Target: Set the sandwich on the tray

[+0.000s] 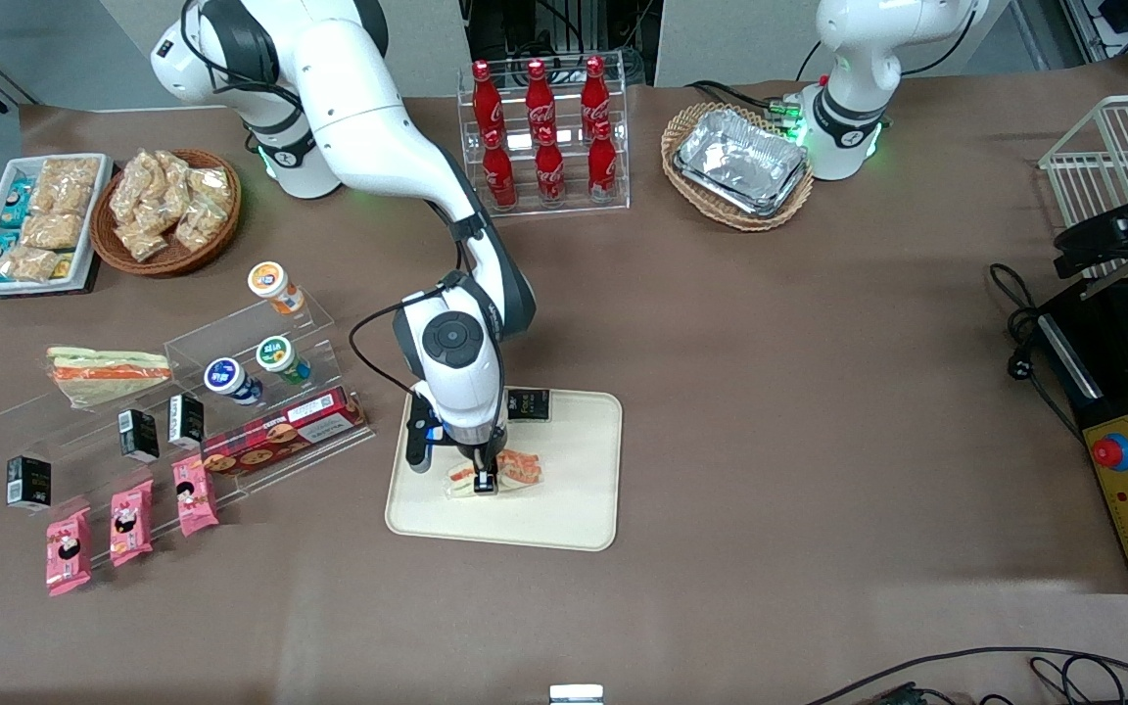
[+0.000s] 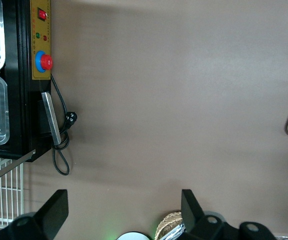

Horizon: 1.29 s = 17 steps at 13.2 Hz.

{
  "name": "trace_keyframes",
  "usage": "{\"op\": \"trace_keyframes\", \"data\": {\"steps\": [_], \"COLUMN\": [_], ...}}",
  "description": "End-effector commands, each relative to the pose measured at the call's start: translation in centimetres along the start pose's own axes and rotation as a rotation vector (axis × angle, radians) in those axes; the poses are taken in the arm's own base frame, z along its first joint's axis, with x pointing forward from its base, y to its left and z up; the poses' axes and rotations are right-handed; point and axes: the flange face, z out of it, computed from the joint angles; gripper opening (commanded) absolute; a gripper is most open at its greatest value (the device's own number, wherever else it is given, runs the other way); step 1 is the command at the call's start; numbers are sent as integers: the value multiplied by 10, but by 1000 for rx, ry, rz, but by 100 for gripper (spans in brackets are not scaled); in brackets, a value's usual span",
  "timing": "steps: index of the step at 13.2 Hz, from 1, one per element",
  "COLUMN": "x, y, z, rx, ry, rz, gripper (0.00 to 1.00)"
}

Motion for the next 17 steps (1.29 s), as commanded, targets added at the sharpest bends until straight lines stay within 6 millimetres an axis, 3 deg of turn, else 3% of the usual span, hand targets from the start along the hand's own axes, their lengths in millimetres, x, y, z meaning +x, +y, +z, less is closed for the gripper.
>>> {"op": "trace_keyframes", "data": {"steps": [1, 5, 7, 11, 17], "x": [-2, 7, 21, 62, 163], "y": [-10, -15, -27, -44, -66], "z": [2, -25, -62, -158, -287], "rx": [36, -44, -87, -176, -148], "ry": [33, 40, 18, -50, -222], "rz": [-39, -141, -208, -397, -748], "gripper": [100, 100, 100, 100, 100]}}
